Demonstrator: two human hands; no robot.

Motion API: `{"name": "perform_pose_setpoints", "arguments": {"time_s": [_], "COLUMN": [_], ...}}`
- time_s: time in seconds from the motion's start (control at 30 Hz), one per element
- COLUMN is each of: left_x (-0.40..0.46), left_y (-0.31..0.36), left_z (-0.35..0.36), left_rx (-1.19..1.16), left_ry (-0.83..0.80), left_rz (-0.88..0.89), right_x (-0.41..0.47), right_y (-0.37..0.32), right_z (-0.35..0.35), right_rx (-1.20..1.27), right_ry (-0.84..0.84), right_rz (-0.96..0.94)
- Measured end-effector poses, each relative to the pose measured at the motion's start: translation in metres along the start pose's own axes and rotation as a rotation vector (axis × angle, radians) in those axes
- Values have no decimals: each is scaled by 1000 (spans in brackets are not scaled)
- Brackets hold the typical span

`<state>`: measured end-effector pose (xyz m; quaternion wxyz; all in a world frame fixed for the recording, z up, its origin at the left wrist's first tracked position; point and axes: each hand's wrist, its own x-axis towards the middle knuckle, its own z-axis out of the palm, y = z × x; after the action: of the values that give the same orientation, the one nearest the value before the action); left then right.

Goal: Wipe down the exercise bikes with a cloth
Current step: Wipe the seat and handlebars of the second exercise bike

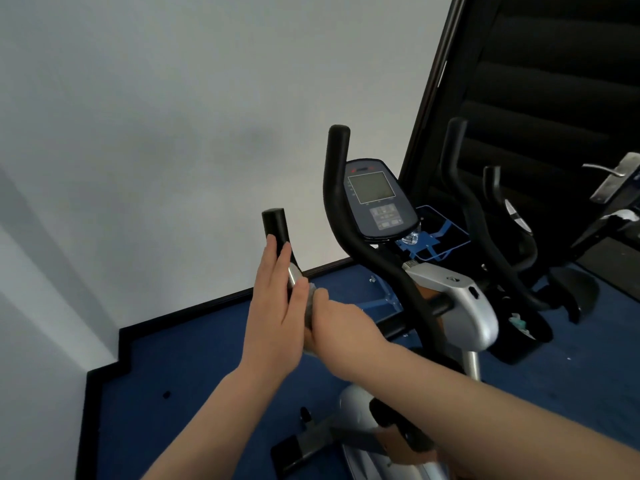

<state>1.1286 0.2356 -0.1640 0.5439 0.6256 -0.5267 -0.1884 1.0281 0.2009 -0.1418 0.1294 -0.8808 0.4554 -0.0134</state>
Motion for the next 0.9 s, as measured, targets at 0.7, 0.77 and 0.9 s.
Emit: {"name": "perform_pose_setpoints", "arguments": {"time_s": [0.7, 0.77, 0.9], "left_x": [-71, -78, -81], "left_y": [18, 18, 19], "left_z": [26, 24, 21], "left_rx": [96, 74, 56], "left_ry": [68, 88, 111], "left_rz": [-153, -192, -218], "right_x": [-10, -9, 1], "right_y": [104, 104, 95], "right_z": [-63, -61, -51], "right_rx": [-283, -290, -245], "right_ry": [-323, -295, -369], "right_rz": [-520, -559, -555]}}
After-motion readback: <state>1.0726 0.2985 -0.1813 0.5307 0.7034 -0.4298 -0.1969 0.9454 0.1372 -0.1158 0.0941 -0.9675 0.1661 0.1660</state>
